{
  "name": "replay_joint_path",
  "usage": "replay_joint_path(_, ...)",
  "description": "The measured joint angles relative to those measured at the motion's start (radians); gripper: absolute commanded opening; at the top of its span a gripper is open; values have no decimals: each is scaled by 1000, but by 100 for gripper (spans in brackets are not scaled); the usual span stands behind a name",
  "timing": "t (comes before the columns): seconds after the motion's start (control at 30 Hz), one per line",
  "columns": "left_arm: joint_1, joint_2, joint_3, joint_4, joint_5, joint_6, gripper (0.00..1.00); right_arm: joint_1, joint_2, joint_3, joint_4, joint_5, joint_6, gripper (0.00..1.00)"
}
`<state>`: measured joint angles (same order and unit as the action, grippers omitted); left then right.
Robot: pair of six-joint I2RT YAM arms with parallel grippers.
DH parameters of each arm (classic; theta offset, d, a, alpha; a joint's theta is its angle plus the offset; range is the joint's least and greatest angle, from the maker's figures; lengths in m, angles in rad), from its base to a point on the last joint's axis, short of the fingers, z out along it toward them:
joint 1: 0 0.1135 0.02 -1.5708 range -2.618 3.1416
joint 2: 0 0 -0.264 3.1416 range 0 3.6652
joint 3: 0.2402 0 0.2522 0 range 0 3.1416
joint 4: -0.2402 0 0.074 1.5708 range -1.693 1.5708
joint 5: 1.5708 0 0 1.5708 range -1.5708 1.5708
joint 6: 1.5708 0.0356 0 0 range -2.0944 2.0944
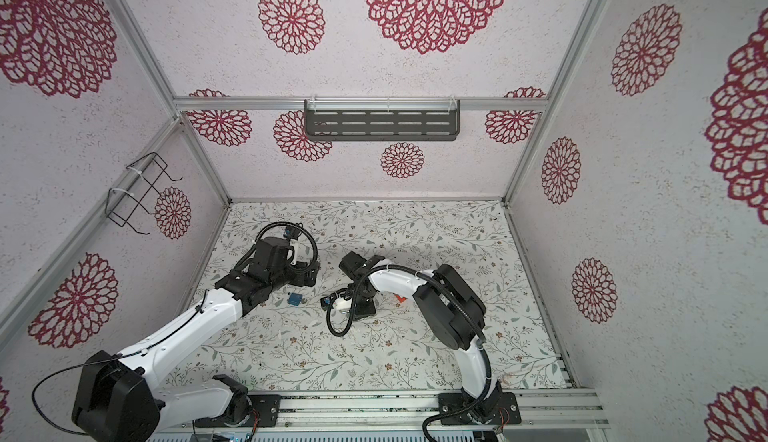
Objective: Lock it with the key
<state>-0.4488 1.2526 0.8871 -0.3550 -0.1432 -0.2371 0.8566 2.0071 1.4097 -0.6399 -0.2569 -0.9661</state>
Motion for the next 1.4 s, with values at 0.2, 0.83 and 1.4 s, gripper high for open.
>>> replay_joint_path(0.2, 0, 0, 0, 2, 1, 0, 97, 0, 0, 0, 6, 23, 44, 49)
replay_joint_path(0.83, 0, 6, 0, 6, 3, 8, 97, 6, 0, -3, 26, 44, 55, 30)
replay_joint_path(1.4, 0, -82, -65, 37, 45, 280, 80, -34, -356, -253, 129, -11, 51, 24)
